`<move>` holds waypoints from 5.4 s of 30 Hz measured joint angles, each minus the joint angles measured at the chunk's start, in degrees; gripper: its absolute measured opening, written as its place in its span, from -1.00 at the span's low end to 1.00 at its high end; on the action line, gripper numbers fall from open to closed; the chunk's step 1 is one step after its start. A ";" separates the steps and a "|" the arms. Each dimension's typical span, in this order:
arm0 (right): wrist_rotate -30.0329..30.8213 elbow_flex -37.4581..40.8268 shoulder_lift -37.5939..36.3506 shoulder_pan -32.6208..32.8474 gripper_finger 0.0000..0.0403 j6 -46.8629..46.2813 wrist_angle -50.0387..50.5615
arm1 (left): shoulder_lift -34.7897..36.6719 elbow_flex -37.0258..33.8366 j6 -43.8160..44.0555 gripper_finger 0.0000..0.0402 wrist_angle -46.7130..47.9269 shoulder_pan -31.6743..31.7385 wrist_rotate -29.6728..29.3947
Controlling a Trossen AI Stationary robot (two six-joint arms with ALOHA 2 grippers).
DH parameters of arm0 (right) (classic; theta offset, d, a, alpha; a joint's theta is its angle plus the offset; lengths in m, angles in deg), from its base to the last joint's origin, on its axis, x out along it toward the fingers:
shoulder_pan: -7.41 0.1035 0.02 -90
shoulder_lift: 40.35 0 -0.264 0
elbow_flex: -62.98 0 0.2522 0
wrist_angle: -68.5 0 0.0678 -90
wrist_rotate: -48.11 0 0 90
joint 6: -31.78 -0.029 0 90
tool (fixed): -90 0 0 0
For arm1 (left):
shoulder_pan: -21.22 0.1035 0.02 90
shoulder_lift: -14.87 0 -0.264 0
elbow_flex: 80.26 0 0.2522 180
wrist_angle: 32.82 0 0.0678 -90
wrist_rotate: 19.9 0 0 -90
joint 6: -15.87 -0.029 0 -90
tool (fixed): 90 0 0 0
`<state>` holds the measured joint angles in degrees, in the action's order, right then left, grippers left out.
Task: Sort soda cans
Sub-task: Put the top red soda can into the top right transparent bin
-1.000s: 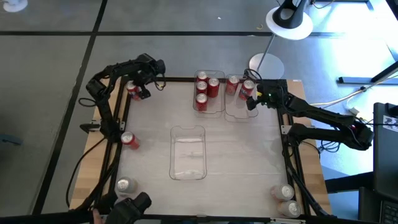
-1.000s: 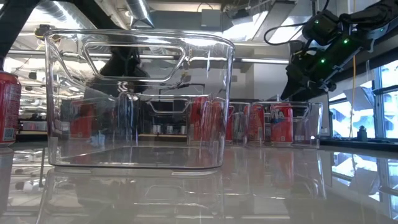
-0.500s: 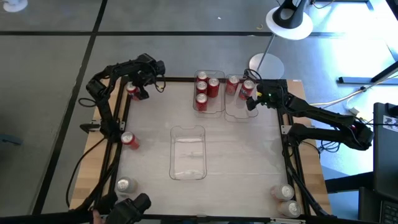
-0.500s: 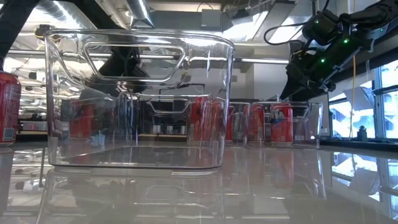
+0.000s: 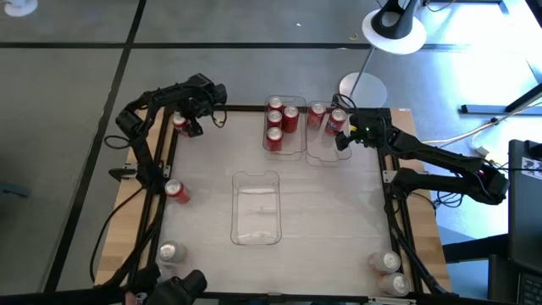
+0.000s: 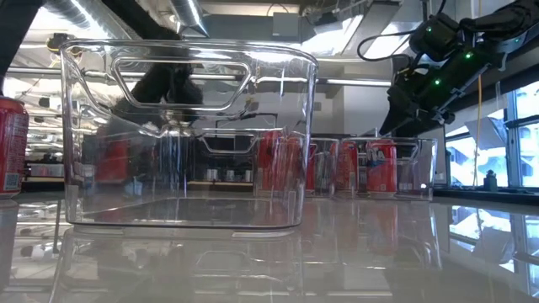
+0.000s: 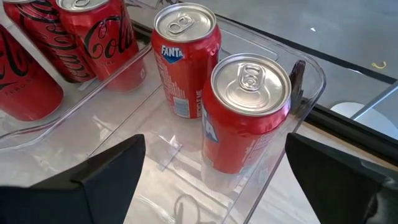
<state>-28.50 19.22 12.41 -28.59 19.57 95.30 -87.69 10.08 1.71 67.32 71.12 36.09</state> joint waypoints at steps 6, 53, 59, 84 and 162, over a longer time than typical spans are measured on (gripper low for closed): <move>-1.67 0.00 0.01 -0.01 0.93 -0.17 -0.15 | 4.65 5.49 1.62 0.46 0.54 -4.73 -0.82; -15.98 -4.31 5.97 26.39 -0.76 1.90 -37.61 | 17.70 -1.57 11.37 0.44 -62.37 -42.61 28.08; -16.00 -4.30 9.81 26.28 -0.98 2.01 -38.72 | 17.70 -2.21 11.22 0.44 -62.98 -42.77 28.00; -16.83 -4.17 13.20 26.28 -0.99 0.59 -35.53 | 16.34 -2.10 12.25 0.41 -72.29 -42.79 30.29; 23.03 -4.20 -10.51 25.87 -1.00 9.42 1.02 | -30.11 38.05 9.03 0.62 -60.87 -33.89 37.60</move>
<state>-5.47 15.03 1.89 -2.72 28.99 96.32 -117.80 48.13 10.74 6.45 37.23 73.69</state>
